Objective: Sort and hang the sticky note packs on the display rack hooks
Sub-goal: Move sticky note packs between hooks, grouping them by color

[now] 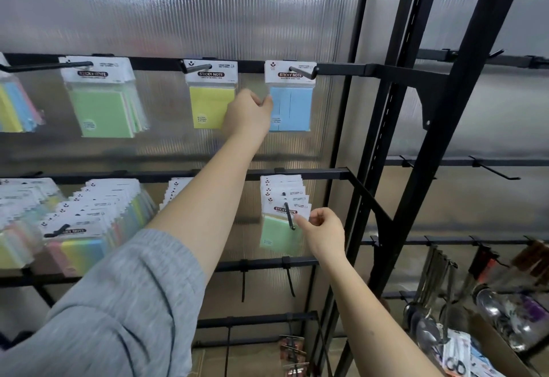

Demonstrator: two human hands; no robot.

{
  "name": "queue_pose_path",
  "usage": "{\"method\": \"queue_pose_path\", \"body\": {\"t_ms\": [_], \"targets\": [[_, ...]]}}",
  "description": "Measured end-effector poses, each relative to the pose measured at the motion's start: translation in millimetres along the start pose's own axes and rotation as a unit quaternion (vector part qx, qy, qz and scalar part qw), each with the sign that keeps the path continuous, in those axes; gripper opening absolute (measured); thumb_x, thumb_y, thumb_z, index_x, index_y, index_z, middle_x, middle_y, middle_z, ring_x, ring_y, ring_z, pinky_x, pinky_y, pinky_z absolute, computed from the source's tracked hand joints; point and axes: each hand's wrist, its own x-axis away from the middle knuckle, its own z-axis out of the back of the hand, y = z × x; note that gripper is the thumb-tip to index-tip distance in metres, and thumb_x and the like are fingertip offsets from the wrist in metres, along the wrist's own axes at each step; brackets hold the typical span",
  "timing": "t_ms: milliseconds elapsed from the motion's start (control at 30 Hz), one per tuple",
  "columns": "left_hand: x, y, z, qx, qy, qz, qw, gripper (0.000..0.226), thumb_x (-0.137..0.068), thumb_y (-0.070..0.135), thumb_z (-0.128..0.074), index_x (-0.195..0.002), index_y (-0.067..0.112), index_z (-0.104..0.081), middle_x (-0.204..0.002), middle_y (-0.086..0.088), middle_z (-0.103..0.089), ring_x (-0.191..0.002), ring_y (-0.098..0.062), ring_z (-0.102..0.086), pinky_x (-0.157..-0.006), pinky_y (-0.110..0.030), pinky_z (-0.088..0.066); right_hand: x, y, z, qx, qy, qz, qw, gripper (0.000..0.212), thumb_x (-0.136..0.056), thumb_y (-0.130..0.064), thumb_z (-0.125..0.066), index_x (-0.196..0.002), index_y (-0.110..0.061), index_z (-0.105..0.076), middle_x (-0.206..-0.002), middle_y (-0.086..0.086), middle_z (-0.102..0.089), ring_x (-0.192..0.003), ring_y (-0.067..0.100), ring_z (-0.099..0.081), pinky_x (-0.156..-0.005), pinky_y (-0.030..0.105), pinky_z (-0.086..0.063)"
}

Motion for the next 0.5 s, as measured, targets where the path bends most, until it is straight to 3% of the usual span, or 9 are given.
{"method": "queue_pose_path", "body": {"t_ms": [100,167,233,300,500], "targets": [[11.6,-3.1,7.1,-0.007,-0.008,0.005,1.000,0.026,-0.094,0.046,-0.047,-0.091,0.021,-0.053,-0.087,0.007,-0.057,-0.080,-0.017,-0.053,-0.064,-0.027,-0.036,9.4,-3.3,0.5,0.000,-0.048,0.013,0.999,0.022,-0.091,-0.021,-0.059,-0.071,-0.011,-0.062,-0.066,-0.007,-0.058,-0.058,0.008,-0.046,-0.051,0.020,-0.031],[20.3,-5.1,13.8,-0.010,-0.015,0.004,1.000,0.028,-0.094,0.047,-0.046,-0.089,0.021,-0.054,-0.082,0.007,-0.059,-0.078,-0.017,-0.055,-0.063,-0.027,-0.037,14.6,-5.2,1.5,-0.003,-0.059,0.027,0.998,0.028,-0.095,-0.022,-0.053,-0.075,-0.006,-0.064,-0.066,-0.003,-0.059,-0.059,0.010,-0.047,-0.051,0.022,-0.032],[28.8,-10.1,22.4,-0.018,-0.020,0.004,1.000,0.029,-0.093,0.046,-0.046,-0.082,0.021,-0.053,-0.085,0.003,-0.064,-0.079,-0.020,-0.058,-0.065,-0.027,-0.038,19.8,-7.4,2.9,-0.005,-0.052,0.035,0.998,0.031,-0.098,-0.025,-0.047,-0.084,-0.005,-0.065,-0.074,0.000,-0.061,-0.065,0.011,-0.049,-0.053,0.019,-0.036],[37.0,-17.4,32.1,-0.028,-0.022,0.009,0.999,0.031,-0.094,0.044,-0.046,-0.074,0.020,-0.051,-0.087,-0.002,-0.069,-0.079,-0.021,-0.059,-0.064,-0.027,-0.039,25.6,-9.7,5.4,-0.005,-0.043,0.040,0.998,0.032,-0.100,-0.025,-0.043,-0.078,-0.009,-0.060,-0.069,-0.004,-0.054,-0.064,0.011,-0.046,-0.051,0.018,-0.033],[57.4,-48.2,56.8,-0.044,-0.015,0.054,0.997,0.032,-0.092,0.044,-0.047,-0.080,0.019,-0.062,-0.086,-0.001,-0.070,-0.082,-0.024,-0.065,-0.072,-0.033,-0.051,48.9,-13.8,12.2,-0.042,-0.035,0.053,0.997,0.035,-0.099,-0.028,-0.042,-0.071,-0.010,-0.054,-0.067,-0.002,-0.054,-0.061,0.012,-0.045,-0.059,0.029,-0.033]]}}
